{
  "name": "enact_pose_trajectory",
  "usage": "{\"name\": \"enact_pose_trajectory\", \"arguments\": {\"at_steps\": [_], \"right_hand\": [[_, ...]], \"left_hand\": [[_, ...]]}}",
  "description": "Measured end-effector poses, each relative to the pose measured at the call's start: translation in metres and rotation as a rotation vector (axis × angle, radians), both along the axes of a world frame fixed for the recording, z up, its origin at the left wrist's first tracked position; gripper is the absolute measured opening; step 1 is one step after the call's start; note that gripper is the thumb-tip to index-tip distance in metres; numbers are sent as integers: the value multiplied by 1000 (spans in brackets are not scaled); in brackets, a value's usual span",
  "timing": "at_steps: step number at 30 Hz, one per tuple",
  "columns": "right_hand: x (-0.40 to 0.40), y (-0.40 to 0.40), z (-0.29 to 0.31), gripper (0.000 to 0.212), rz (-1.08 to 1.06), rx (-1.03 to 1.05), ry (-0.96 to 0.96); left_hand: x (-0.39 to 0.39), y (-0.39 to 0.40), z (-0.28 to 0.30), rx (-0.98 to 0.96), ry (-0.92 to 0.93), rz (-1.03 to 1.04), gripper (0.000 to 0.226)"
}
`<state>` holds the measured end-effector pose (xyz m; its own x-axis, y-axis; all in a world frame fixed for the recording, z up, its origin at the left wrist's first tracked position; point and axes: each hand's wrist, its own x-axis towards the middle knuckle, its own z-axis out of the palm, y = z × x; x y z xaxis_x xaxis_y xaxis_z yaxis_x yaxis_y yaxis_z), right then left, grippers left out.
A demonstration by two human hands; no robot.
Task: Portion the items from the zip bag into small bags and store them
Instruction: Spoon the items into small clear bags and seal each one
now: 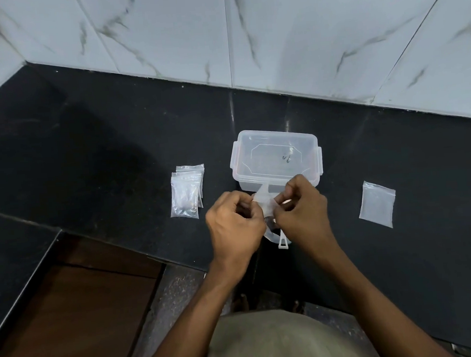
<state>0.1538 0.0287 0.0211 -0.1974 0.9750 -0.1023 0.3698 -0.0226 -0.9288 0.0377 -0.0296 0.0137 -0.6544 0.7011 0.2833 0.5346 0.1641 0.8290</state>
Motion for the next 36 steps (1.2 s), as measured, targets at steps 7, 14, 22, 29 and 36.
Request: {"name": "enact_pose_trajectory", "arguments": {"at_steps": [7, 14, 22, 29, 36], "right_hand": [[-11, -10, 4, 30, 200, 524, -375], [-16, -6, 4, 53, 397, 294, -274], [-5, 12, -17, 44, 414, 12, -4], [6, 1, -17, 31, 90, 54, -41], [27, -20, -19, 29, 59, 93, -638]], "left_hand": [[-2, -1, 13, -72, -197, 111, 15], [-16, -7, 13, -102, -79, -124, 21], [-41, -14, -3, -298, 184, -595, 79], [-29, -10, -16, -278, 193, -404, 42], [-20, -5, -25, -473, -160, -151, 25]]}}
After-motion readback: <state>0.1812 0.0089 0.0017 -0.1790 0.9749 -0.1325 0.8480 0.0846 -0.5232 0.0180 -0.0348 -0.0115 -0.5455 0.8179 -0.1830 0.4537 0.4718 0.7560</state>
